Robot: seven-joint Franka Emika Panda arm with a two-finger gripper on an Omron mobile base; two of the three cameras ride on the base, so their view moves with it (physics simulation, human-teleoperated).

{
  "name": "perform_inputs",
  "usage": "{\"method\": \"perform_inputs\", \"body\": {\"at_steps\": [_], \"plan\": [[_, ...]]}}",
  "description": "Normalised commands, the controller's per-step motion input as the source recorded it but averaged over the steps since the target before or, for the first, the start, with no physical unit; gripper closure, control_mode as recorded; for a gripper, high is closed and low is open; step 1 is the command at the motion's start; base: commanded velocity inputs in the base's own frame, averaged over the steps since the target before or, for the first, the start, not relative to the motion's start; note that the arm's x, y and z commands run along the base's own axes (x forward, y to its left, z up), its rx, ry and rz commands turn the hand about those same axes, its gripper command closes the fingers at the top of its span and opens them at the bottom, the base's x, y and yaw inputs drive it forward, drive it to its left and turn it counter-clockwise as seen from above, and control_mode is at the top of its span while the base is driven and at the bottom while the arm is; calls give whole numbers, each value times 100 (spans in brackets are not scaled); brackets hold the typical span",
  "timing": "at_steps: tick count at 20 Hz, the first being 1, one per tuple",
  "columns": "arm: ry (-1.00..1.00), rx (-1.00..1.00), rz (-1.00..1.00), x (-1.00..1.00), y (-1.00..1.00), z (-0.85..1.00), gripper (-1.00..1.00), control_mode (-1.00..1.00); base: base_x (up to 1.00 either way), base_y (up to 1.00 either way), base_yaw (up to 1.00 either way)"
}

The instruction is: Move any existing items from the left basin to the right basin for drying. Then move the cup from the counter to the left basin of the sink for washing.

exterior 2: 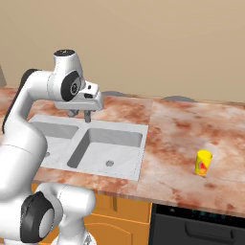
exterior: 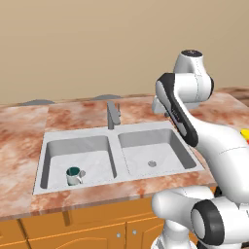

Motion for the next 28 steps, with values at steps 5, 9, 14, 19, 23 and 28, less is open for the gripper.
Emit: {"method": "perform_inputs", "body": {"at_steps": [5, 9, 14, 19, 23, 28], "plan": [[0, 0, 0, -11, 0, 0, -100, -100, 0, 0, 0], [0, 0, -1, -17, 11, 0, -100, -100, 0, 0, 0], [-2, 0, 0, -16, 25, 0, -100, -100, 0, 0, 0], [-1, -1, 0, -18, 33, 0, -100, -100, 0, 0, 0], [0, 0, 0, -9, 32, 0, -100, -100, 0, 0, 0], [0, 0, 0, -1, 31, 0, -100, -100, 0, 0, 0]]}}
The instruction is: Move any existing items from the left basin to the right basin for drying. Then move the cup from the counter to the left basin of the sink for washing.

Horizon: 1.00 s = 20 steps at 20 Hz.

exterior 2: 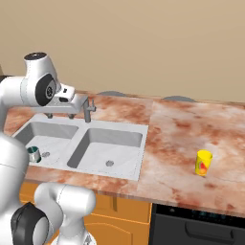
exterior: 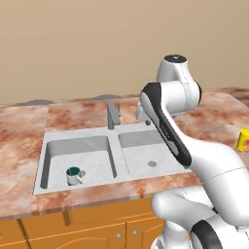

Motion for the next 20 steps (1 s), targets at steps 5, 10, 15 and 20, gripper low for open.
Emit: {"method": "perform_inputs", "body": {"at_steps": [5, 10, 15, 20], "plan": [[0, 0, 0, -3, 30, -1, -100, -100, 0, 0, 0], [0, 0, 0, -10, 30, -10, -100, -100, 0, 0, 0], [0, 0, 0, -14, 34, -16, -100, -100, 0, 0, 0], [0, 0, 0, -10, 37, -18, -100, -100, 0, 0, 0]]}}
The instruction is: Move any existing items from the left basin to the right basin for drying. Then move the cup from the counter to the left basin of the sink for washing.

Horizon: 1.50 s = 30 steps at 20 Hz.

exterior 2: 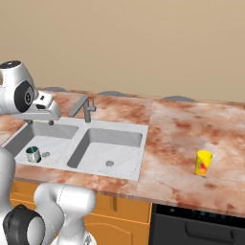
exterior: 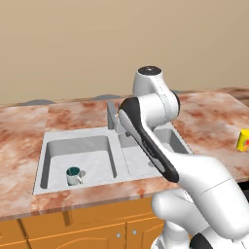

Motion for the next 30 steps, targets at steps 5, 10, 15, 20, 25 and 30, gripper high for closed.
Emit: {"method": "perform_inputs", "body": {"at_steps": [5, 10, 15, 20, 25, 30], "plan": [[0, 0, 1, -3, 35, -16, -100, -100, 0, 0, 0], [0, 0, 4, 0, 28, -18, -100, -100, 0, 0, 0], [0, 0, 5, 0, 29, -25, -100, -100, 0, 0, 0], [0, 0, 4, 2, 31, -25, -100, -100, 0, 0, 0], [0, 0, 6, 4, 24, -25, -100, -100, 0, 0, 0], [0, 0, 8, 0, 14, -29, -100, -100, 0, 0, 0]]}}
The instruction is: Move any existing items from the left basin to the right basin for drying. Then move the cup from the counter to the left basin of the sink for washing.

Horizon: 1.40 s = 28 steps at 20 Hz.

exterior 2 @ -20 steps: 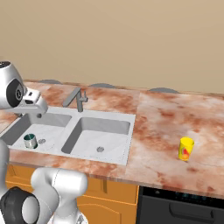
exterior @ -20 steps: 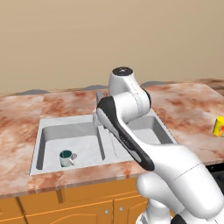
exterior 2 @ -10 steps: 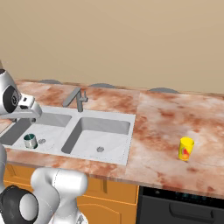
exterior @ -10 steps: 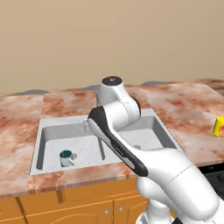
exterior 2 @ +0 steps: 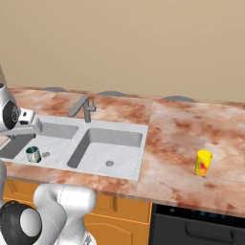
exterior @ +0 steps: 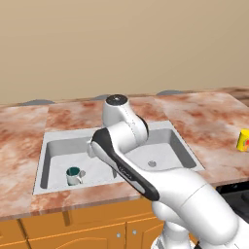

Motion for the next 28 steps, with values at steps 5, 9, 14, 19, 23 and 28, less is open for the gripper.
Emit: {"method": "perform_inputs", "body": {"at_steps": [5, 9, 14, 19, 23, 28], "plan": [[0, 0, 7, 0, 12, -29, -100, -100, 0, 0, 0], [0, 0, 7, 0, 10, -27, -100, -100, 0, 0, 0], [0, 0, 5, 0, 6, -16, -100, -100, 0, 0, 0], [0, 0, 3, 1, 1, -9, -100, -100, 0, 0, 0], [0, 0, 0, 12, 0, -1, -100, -100, 0, 0, 0], [0, 0, 0, 8, 0, 0, -100, -100, 0, 0, 0]]}}
